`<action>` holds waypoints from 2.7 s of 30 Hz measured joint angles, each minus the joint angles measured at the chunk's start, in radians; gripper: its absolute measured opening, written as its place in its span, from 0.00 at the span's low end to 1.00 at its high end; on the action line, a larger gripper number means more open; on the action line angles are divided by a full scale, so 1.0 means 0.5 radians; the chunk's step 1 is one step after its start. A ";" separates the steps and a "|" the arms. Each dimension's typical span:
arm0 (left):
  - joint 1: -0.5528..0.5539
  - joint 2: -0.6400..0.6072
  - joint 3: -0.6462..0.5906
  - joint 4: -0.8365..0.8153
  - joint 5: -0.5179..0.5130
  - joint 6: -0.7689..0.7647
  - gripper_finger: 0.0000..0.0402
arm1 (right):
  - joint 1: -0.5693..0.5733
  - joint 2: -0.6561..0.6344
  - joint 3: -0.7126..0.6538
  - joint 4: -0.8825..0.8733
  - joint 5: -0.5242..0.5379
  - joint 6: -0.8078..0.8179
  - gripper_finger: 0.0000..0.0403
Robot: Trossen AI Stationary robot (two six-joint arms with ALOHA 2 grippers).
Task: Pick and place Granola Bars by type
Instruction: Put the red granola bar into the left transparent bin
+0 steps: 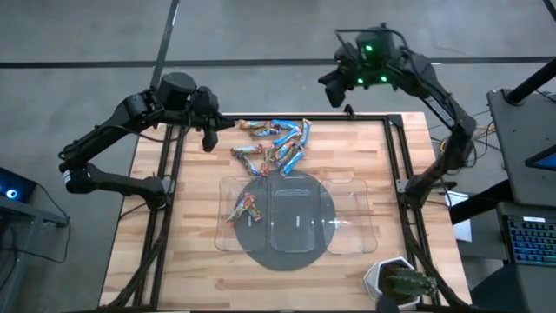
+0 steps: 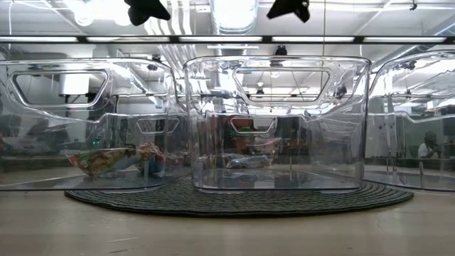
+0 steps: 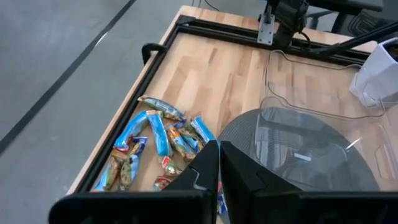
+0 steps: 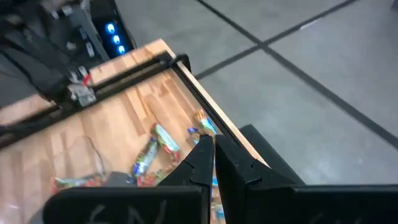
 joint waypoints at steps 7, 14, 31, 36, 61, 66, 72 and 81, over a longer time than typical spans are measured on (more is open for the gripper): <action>0.000 -0.019 0.005 0.001 0.001 -0.004 0.00 | -0.088 0.348 0.222 -0.036 -0.006 -0.037 0.07; 0.000 -0.069 0.015 0.001 0.002 -0.011 0.00 | -0.122 0.618 0.312 -0.046 -0.008 -0.172 0.26; 0.000 -0.112 0.015 0.000 0.002 -0.099 0.00 | -0.147 1.123 0.393 -0.098 0.011 -0.658 0.59; -0.002 -0.113 0.015 0.000 0.002 -0.101 0.00 | -0.123 1.202 0.393 -0.145 0.009 -0.894 0.61; 0.000 -0.111 0.012 0.000 0.002 -0.101 0.00 | -0.039 1.528 0.392 -0.234 -0.025 -1.008 0.58; 0.000 -0.111 0.012 0.000 0.002 -0.100 0.00 | -0.039 1.588 0.391 -0.164 -0.005 -0.942 0.58; 0.000 -0.110 0.012 0.000 0.002 -0.103 0.00 | -0.050 1.639 0.391 -0.117 0.011 -0.840 0.58; 0.000 -0.110 0.012 0.001 0.001 -0.105 0.00 | -0.056 1.696 0.391 -0.034 0.097 -0.830 0.58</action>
